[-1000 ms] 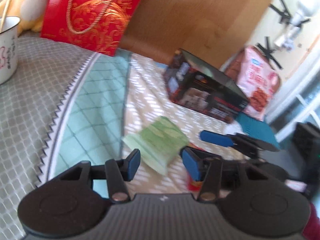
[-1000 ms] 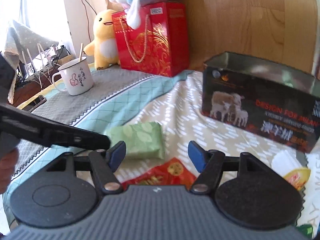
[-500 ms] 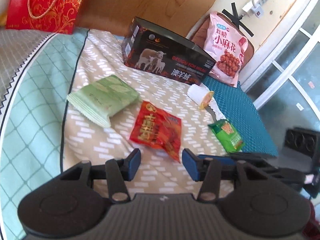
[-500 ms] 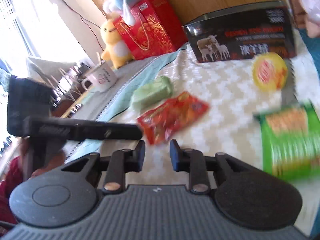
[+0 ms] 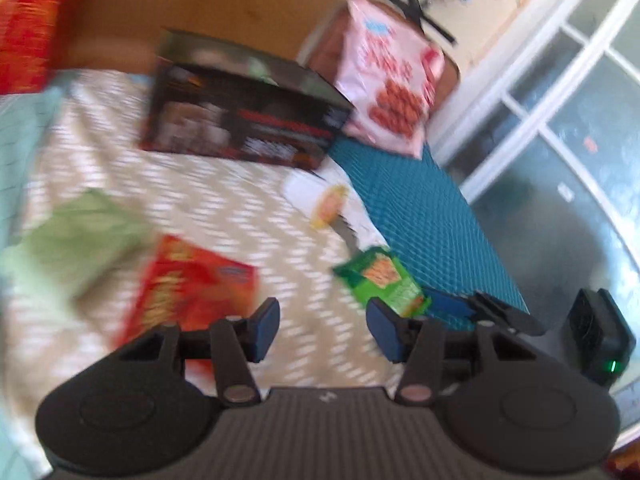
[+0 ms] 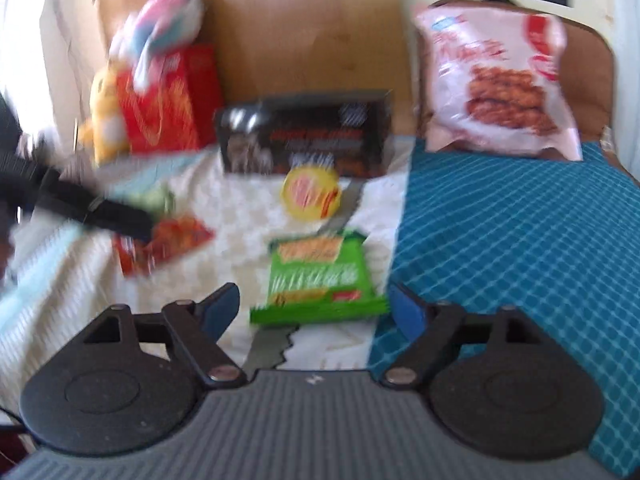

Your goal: Organize snacks

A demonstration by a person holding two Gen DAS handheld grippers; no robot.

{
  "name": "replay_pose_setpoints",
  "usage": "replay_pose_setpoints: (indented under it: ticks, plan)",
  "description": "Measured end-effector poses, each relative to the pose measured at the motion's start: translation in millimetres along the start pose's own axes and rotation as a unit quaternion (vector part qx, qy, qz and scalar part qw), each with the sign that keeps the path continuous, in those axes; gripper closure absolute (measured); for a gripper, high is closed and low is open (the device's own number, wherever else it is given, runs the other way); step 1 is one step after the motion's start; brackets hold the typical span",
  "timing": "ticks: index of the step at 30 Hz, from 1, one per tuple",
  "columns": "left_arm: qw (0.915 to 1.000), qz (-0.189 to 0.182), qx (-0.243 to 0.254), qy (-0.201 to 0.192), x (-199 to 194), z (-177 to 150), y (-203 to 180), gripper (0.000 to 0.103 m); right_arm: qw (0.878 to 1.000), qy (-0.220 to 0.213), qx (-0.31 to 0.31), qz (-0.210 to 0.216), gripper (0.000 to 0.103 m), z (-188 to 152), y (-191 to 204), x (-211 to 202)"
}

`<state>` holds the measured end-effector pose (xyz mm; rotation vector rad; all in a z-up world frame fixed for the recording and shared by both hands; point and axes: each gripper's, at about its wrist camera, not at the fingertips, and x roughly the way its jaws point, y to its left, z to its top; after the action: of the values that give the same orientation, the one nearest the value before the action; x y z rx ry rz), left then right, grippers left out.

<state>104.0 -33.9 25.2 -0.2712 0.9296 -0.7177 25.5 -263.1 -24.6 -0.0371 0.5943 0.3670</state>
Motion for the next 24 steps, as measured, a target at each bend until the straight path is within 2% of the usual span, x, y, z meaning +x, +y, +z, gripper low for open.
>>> replay_pose_setpoints:
  ticks: [2,4,7,9,13,17,20,21,24]
  plan:
    - [0.9997,-0.011,0.002,0.021,23,6,-8,0.049,0.999,0.001,-0.034,-0.003,0.028,1,10,3]
    - [0.9996,-0.009,0.005,0.028,41,8,-14,0.049,0.999,0.003,-0.039,0.013,0.028,2,14,4]
    - [0.9995,-0.001,0.011,0.029,45,11,-16,0.060,0.998,-0.007,-0.060,0.025,0.029,3,25,4]
    - [0.9996,0.005,0.014,0.023,36,13,-15,0.060,0.997,-0.018,-0.074,0.028,0.033,8,33,4]
    - [0.9990,0.020,0.030,-0.026,-2,31,-12,0.060,0.994,-0.062,-0.079,0.054,0.034,34,39,5]
    - [0.9936,0.051,0.056,-0.084,-28,75,-10,0.058,0.987,-0.118,-0.098,0.057,0.034,82,42,25]
    - [0.9887,0.076,0.067,-0.111,-23,119,-6,0.051,0.984,-0.141,-0.100,0.047,0.034,120,36,58]
    - [0.9873,0.085,0.069,-0.115,-17,132,-4,0.051,0.985,-0.141,-0.091,0.041,0.034,132,32,71]
    - [0.9806,0.123,0.078,-0.131,6,161,4,0.040,0.988,-0.134,-0.067,0.030,0.033,162,23,116]
